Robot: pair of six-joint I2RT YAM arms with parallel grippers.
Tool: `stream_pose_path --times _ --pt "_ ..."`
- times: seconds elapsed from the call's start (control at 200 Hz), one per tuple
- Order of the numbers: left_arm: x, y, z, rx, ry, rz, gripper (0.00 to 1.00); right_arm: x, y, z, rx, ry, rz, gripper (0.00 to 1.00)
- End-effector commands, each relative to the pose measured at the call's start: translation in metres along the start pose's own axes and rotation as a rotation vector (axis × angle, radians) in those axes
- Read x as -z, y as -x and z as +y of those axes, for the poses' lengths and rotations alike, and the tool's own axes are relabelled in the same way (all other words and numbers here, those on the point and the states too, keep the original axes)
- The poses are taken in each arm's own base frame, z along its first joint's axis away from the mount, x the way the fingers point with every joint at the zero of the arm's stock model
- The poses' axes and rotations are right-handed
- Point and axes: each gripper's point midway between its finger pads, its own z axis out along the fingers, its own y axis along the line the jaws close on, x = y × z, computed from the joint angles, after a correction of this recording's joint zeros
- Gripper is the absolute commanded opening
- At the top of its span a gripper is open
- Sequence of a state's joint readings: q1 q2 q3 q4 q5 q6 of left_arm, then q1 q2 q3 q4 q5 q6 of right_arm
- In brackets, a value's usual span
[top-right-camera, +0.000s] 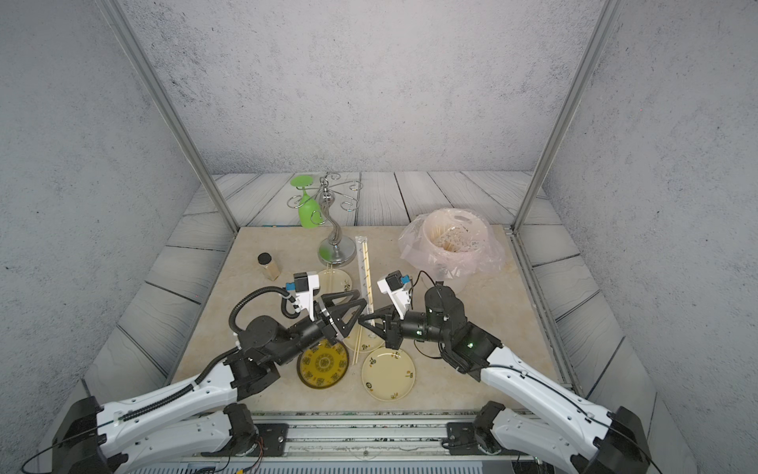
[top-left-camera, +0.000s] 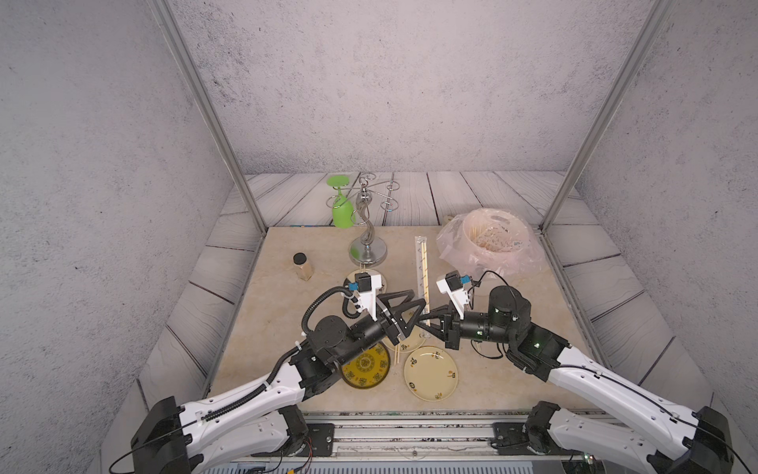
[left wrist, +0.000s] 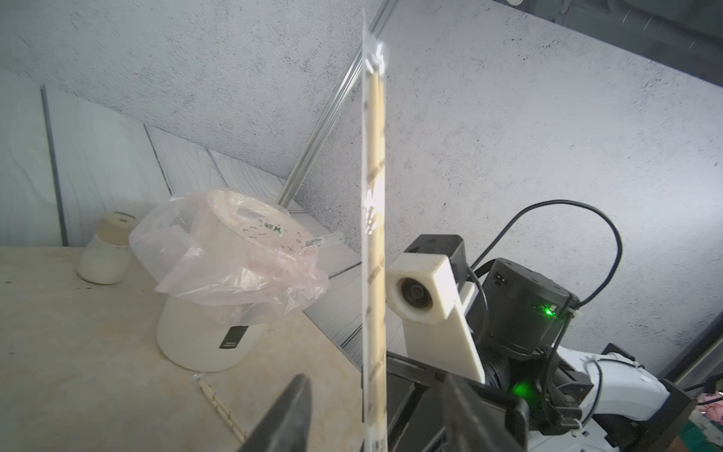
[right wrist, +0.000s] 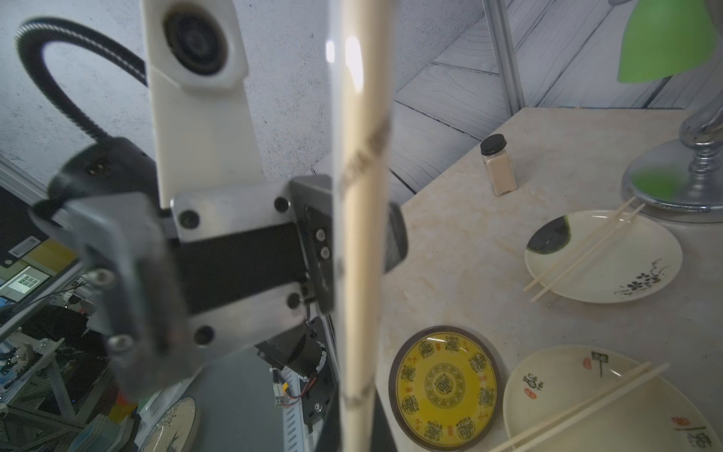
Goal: Remove the packaging of disposable chopsticks
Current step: Remove the packet bag from the disposable chopsticks.
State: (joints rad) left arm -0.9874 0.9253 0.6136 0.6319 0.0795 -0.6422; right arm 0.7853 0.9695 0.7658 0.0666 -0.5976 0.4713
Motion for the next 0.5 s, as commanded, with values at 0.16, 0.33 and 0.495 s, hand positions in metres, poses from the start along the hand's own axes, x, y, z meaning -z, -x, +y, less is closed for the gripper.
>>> stream_pose_path --times 0.16,0.33,0.495 --pt "0.002 0.063 -0.019 -0.244 0.085 0.039 0.84 0.017 -0.007 0.035 0.089 0.112 0.090 0.00" --pt "-0.011 0.052 -0.015 -0.198 0.065 0.123 0.84 0.024 0.000 0.051 0.120 0.148 0.070 0.00" --pt "-0.018 0.044 -0.038 -0.144 -0.088 0.155 0.78 0.020 -0.002 0.058 0.111 0.195 0.128 0.00"
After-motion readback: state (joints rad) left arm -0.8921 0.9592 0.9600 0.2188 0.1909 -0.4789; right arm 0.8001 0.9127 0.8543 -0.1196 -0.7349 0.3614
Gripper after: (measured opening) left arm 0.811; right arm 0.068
